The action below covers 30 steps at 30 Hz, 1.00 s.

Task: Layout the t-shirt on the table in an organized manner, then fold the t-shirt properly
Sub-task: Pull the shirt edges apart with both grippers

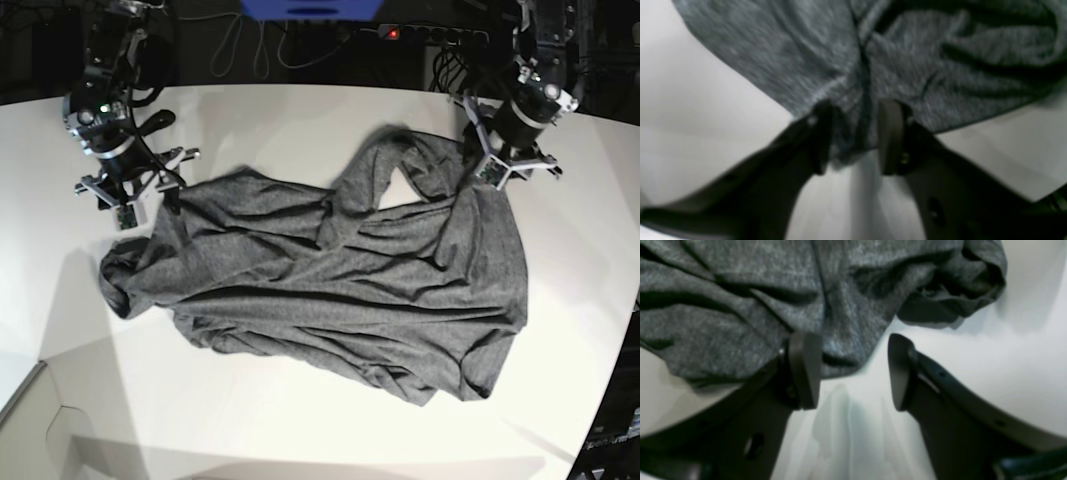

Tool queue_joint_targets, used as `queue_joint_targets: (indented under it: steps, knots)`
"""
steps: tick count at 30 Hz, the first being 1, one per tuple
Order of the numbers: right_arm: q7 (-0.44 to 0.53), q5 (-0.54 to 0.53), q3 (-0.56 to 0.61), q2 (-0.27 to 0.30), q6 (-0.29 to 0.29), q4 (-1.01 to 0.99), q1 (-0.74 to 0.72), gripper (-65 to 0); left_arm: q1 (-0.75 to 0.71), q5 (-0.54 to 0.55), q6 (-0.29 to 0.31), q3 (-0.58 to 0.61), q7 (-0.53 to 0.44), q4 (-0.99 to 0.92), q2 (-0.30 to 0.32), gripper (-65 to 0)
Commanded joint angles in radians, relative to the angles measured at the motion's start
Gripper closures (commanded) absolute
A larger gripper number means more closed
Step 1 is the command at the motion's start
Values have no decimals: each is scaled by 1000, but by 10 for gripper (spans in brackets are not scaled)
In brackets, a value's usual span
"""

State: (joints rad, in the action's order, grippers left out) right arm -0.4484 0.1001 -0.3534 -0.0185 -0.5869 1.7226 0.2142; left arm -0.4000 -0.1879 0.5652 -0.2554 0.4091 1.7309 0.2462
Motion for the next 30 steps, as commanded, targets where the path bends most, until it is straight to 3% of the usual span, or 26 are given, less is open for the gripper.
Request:
queue_joint_targets:
  steps: [1,7,16,22,27,30]
  knots:
    - [26,-10,-2,5,0,21,-8,-321,2,9,-6,-6,-20,34,6,-266]
    - [26,-10,-3,5,0,21,-8,-321,0,8,-10,-29,-20,86,6,-317]
    - [26,-10,-3,5,0,21,-8,-321,9,3,-7,-58,-19,57,11,-324]
    - [26,-10,0,5,0,23,-9,-321,11,-138,-4,12,-20,10,12,-325]
    - [26,-10,0,5,0,23,-12,-321,9,-184,-4,57,-20,19,14,-325]
    - [26,-10,-3,5,0,23,-12,-321,11,-218,-4,89,-20,14,48,-325]
